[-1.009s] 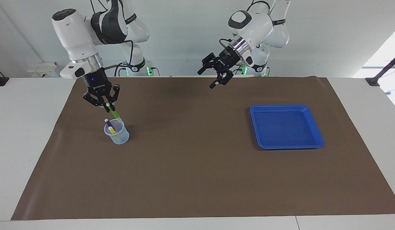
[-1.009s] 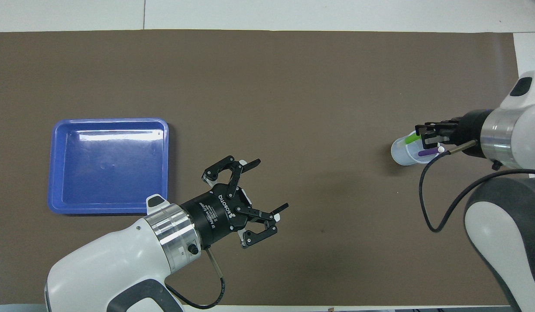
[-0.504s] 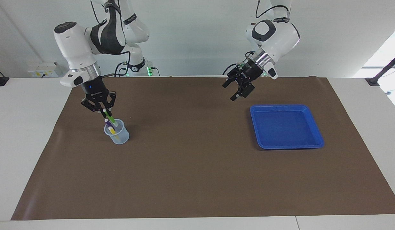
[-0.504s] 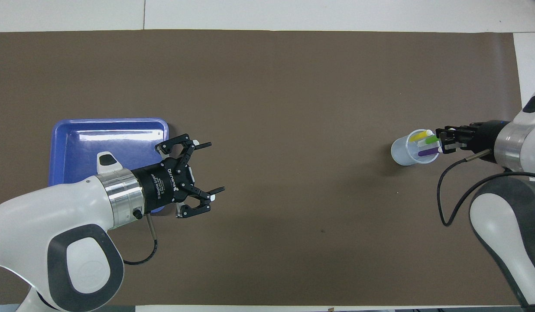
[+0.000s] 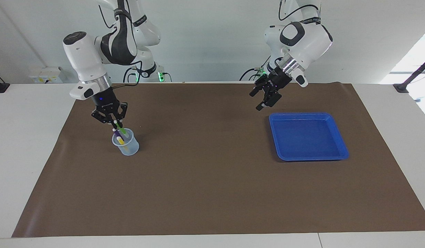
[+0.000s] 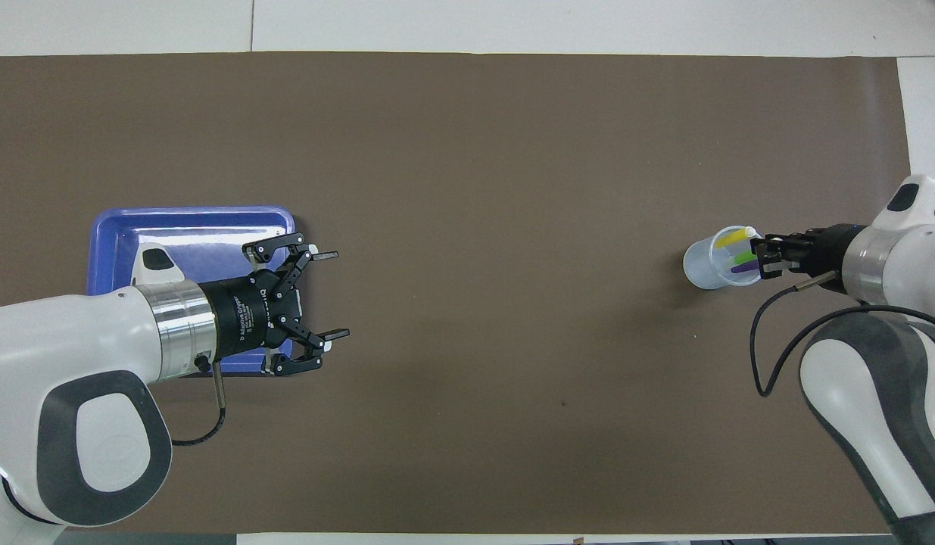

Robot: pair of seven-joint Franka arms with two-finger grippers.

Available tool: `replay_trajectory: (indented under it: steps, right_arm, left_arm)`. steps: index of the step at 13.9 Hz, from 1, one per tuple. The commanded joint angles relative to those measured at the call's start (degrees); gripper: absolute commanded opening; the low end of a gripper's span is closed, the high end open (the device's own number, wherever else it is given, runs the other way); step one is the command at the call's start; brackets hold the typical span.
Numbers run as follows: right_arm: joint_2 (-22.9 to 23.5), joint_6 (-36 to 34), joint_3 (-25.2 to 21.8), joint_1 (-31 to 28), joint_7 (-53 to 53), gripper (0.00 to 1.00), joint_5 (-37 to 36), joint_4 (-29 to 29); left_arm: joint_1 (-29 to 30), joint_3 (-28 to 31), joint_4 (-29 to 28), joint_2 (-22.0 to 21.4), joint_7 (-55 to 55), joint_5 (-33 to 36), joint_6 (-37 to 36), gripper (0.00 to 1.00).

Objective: Transfer and insert pens with both arms
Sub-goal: 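Insert the green pen into the cup while the left gripper withdraws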

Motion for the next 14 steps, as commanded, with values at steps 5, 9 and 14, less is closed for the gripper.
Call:
replay_trajectory:
  steps: [5, 9, 14]
  right_arm:
    - [2.18, 5.31, 0.38, 0.20, -0.96, 0.00, -0.90, -2.31]
    - [2.71, 5.68, 0.55, 0.38, -0.96, 0.00, -0.90, -2.48]
    - [2.80, 7.43, 0.73, 0.47, -0.96, 0.00, -0.90, -3.89]
  left_arm:
    - [9.45, -0.06, 8.63, 3.72, 18.52, 15.60, -15.47, 1.00]
    - [16.39, -1.37, 16.52, 7.75, 34.71, 24.22, -27.07, 1.00]
    - [16.31, -1.72, 30.93, 14.35, 38.92, 36.62, -40.07, 1.00]
